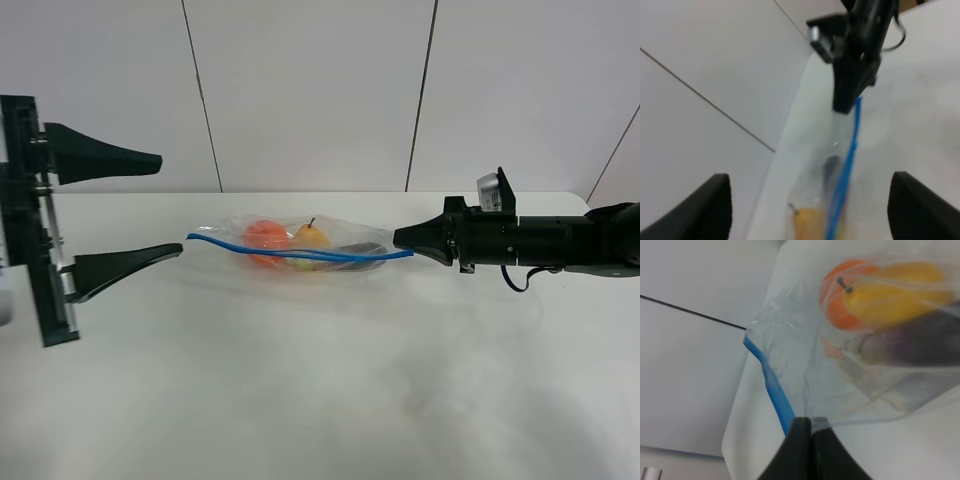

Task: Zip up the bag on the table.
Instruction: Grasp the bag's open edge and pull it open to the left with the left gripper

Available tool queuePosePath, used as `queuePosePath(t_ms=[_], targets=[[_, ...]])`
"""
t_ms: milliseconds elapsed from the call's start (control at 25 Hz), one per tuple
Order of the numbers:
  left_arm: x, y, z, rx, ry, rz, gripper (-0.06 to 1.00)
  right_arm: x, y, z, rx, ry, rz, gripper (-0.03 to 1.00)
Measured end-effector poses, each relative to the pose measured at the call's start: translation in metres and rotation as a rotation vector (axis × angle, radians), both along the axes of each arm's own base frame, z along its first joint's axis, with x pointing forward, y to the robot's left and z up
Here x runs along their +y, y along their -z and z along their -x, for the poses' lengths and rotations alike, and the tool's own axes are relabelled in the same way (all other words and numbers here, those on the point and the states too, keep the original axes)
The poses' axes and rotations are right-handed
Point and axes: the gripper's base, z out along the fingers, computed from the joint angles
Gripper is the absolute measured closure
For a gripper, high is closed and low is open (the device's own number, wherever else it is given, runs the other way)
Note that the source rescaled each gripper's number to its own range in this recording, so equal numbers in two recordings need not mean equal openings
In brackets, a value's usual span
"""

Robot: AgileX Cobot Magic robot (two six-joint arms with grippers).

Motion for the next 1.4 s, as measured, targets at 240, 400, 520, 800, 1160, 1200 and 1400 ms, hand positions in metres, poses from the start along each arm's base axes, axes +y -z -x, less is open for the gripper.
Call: queuePosePath(t_ms=[240,400,520,800,1160,1200,1400], targets=[[-0.017,0.03,-0.045,-0.044,0.066,-0.077,-0.06,0.0,0.001,0.001,0.021,-0.011,0.003,0.97],[-0.045,0.04,-0.067,-0.015,0.134,-0.113,-0.06,0.0,0.0,0.001,0.033,0.002,-0.009,0.97],[-0.072,0.046,-0.076,-0.004,0.183,-0.144,-0.06,0.0,-0.003,-0.003,0.02,0.008,-0.014,0.97],[-0.137,0.092,-0.092,0.057,0.085,-0.439,-0.06,-0.001,-0.01,-0.012,-0.011,0.011,-0.015,0.97],[-0.183,0.104,-0.11,0.101,-0.009,-0.444,-0.06,-0.001,-0.01,-0.011,-0.01,-0.001,-0.003,0.97],[-0.185,0.101,-0.113,0.097,-0.016,-0.434,-0.06,-0.001,-0.01,-0.011,-0.01,-0.003,-0.002,0.97],[-0.189,0.093,-0.119,0.089,-0.035,-0.399,-0.06,-0.001,-0.01,-0.011,-0.01,-0.004,0.0,0.97]])
